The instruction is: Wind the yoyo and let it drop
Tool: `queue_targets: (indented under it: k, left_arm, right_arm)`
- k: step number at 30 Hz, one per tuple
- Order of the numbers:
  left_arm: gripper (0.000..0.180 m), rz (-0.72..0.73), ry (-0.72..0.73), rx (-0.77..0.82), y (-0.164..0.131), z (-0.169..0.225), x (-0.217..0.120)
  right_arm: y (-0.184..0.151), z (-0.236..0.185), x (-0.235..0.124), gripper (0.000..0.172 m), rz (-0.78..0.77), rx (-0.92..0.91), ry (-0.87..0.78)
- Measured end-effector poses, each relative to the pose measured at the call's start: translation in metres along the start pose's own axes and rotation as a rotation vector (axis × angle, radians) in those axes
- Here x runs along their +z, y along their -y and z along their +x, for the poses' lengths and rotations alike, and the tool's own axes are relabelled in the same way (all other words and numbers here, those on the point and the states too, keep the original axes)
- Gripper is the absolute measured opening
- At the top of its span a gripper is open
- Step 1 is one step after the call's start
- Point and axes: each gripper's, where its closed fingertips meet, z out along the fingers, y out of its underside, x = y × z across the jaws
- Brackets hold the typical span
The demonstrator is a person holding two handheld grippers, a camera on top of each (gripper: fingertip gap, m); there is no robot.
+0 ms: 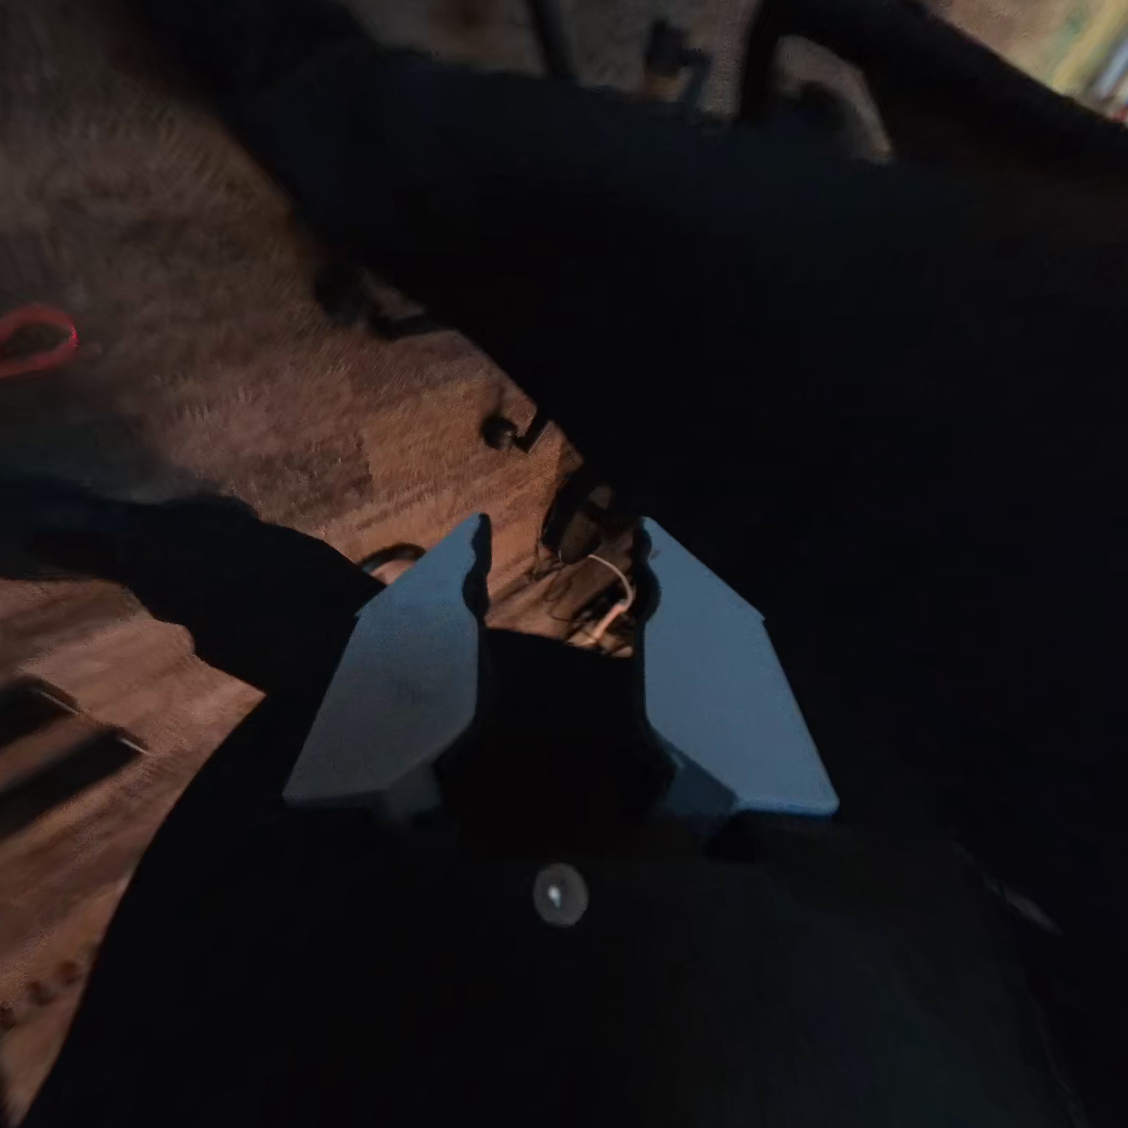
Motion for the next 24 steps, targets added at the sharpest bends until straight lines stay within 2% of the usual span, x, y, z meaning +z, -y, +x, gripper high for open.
queue_targets:
  k: [1,5,8,11,14,16,19,20,22,24]
  left_arm:
    - [0.044,0.011,-0.002,-0.092,0.003,-0.030,0.020]
    - [0.047,0.114,0.076,-0.352,0.012,-0.177,0.097]
    - [0.049,0.142,0.211,-0.558,-0.004,-0.311,0.141]
    - [0.049,0.285,0.258,-0.714,0.001,-0.422,0.154]
    - [0.050,0.520,0.295,-0.789,0.030,-0.517,0.148]
    - [0.050,0.616,0.343,-0.825,0.047,-0.562,0.146]
    - [0.051,0.568,0.455,-0.862,0.054,-0.612,0.156]
    - [0.033,0.512,0.512,-0.870,0.049,-0.620,0.155]
    - [0.024,0.528,0.512,-0.840,0.046,-0.622,0.154]
    - [0.021,0.618,0.497,-0.877,0.045,-0.623,0.152]
  right_arm:
    - [-0.022,0.010,0.013,0.037,-0.027,0.022,-0.049]
    - [-0.088,0.053,0.061,0.038,-0.071,0.106,-0.247]
    - [-0.110,0.061,0.093,0.038,-0.034,0.220,-0.249]
    - [-0.117,0.059,0.112,0.038,0.001,0.240,-0.226]
    - [-0.117,0.069,0.112,0.033,0.019,0.172,-0.248]
    - [-0.119,0.067,0.113,0.032,0.018,0.187,-0.223]
    - [-0.122,0.084,0.098,0.024,-0.001,0.114,-0.346]
    - [-0.120,0.086,0.095,0.023,0.014,0.117,-0.352]
    - [-0.119,0.078,0.097,0.023,0.032,0.128,-0.307]
    - [-0.128,0.076,0.101,0.021,-0.029,0.075,-0.329]
